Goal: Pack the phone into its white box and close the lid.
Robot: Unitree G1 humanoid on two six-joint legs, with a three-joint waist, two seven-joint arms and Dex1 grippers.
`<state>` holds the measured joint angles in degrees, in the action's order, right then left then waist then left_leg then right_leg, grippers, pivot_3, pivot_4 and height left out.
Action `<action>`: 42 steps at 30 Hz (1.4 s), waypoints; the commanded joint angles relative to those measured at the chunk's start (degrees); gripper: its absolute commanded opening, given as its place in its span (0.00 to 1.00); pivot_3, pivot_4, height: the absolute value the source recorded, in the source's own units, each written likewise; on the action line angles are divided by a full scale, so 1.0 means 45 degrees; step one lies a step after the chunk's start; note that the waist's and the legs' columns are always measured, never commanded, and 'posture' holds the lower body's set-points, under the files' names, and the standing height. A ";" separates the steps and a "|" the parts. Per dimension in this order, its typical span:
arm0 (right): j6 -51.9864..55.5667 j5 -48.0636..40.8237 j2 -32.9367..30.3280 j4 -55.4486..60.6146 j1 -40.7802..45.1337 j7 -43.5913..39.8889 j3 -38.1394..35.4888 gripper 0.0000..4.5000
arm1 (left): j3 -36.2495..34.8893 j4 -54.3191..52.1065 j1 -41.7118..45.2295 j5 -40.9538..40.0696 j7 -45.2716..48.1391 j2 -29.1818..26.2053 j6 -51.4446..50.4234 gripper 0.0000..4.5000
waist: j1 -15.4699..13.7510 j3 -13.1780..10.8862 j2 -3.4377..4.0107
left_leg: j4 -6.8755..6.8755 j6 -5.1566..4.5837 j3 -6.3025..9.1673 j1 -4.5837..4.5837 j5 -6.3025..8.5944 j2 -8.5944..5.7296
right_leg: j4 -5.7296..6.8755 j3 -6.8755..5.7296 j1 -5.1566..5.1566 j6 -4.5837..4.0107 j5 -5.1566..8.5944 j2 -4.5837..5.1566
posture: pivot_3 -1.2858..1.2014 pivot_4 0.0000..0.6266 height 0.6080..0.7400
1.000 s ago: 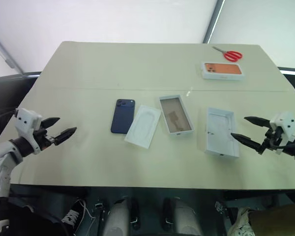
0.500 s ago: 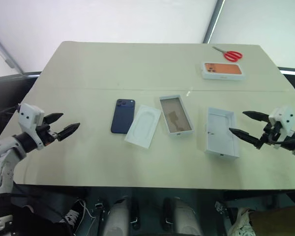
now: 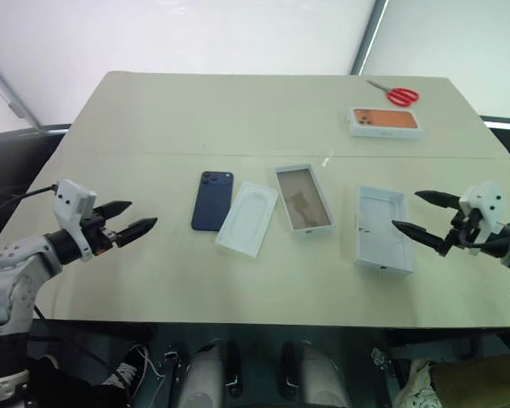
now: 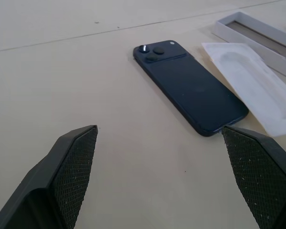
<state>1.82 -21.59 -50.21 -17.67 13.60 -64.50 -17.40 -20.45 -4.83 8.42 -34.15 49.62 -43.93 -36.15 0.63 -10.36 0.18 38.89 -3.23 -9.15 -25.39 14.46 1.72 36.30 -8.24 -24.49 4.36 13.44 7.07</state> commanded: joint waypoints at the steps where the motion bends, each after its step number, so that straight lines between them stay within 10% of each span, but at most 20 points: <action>1: 0.0028 -0.0143 0.0082 0.1253 0.0192 -0.0133 0.0327 1.00 | -0.0048 -0.0829 0.0325 -0.1216 -0.0375 0.0030 -0.1807 0.97 | 0.0002 -0.0001 0.0001 | 0.0002 -0.0001 0.0001 0.0000 0.0000 0.0000 | 0.0000 0.0000 0.0001 0.0001 0.0000 -0.0001 | 0.52 0.24 0.98; 19: 0.1726 -0.0231 0.2110 0.4806 0.1614 0.0936 0.2767 1.00 | 0.0686 -0.0714 0.1399 -0.5188 -0.3176 0.3749 -0.7430 0.97 | -0.0195 0.0001 -0.0004 | 0.0034 -0.0026 0.0011 0.0002 -0.0023 0.0006 | 0.0014 0.0006 0.0017 0.0004 -0.0001 -0.0032 | 0.52 0.24 0.98; 42: 0.1924 0.0105 0.2748 0.5656 0.1747 0.1534 0.3620 1.00 | 0.1569 0.1221 0.2519 -0.4950 -0.4864 0.5672 -0.8215 0.97 | -0.0306 0.0012 -0.0005 | 0.0044 -0.0024 0.0024 0.0010 -0.0030 0.0001 | 0.0015 0.0007 0.0037 0.0002 -0.0001 -0.0040 | 0.52 0.24 0.98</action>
<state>11.30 -20.92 -38.20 6.02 21.18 -57.96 -0.51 -15.82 -0.09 20.51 -58.04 28.25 -18.12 -72.18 -0.75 -10.31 0.16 39.09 -3.34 -9.04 -25.34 14.32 1.72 36.37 -8.21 -24.32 4.37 13.44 6.88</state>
